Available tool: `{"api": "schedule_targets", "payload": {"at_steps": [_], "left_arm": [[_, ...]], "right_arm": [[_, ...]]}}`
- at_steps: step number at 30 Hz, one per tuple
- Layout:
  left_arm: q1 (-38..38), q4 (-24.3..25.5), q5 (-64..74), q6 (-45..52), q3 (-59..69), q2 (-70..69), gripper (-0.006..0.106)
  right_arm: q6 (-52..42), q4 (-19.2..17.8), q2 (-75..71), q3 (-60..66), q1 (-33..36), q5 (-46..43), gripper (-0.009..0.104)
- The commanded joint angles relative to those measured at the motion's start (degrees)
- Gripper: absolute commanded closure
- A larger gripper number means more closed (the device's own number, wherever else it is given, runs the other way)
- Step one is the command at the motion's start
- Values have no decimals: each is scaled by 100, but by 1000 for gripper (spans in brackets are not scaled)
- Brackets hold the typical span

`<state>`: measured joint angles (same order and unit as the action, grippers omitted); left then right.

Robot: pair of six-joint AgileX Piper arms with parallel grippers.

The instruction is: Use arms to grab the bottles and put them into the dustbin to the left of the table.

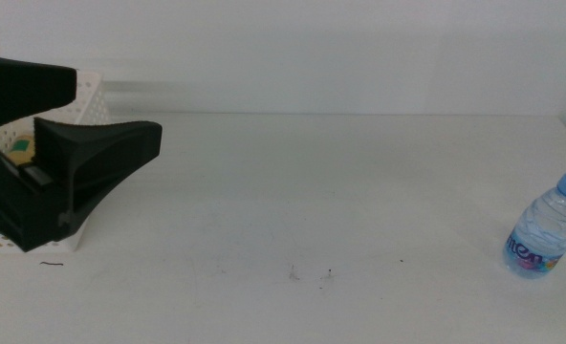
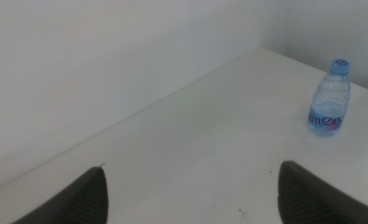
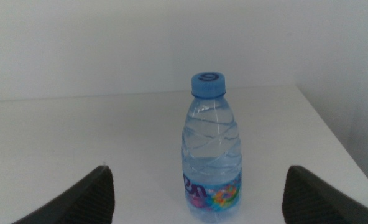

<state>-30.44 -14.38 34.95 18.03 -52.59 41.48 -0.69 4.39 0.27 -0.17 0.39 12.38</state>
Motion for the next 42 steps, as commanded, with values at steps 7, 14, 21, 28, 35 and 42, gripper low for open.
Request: {"api": "schedule_targets", "payload": {"at_steps": [7,14,21,28,35,42], "left_arm": [[-43,-43,-22,-37,4,-21,7],[-43,-43,-22,-37,4,-21,7],[-43,-43,-22,-37,4,-21,7],[-43,-43,-22,-37,4,-21,7],[-43,-43,-22,-37,4,-21,7],[-43,-43,-22,-37,4,-21,7]], "right_arm": [[-35,-546,-27,17,-39,-1084,10],[-20,-558,701,17,-39,-1302,10],[-45,-558,1803,17,-39,-2056,10],[-180,-558,2520,17,-39,-2574,10],[-207,-558,3058,17,-39,-3049,10],[-217,-558,3833,17,-43,-3775,10]]}}
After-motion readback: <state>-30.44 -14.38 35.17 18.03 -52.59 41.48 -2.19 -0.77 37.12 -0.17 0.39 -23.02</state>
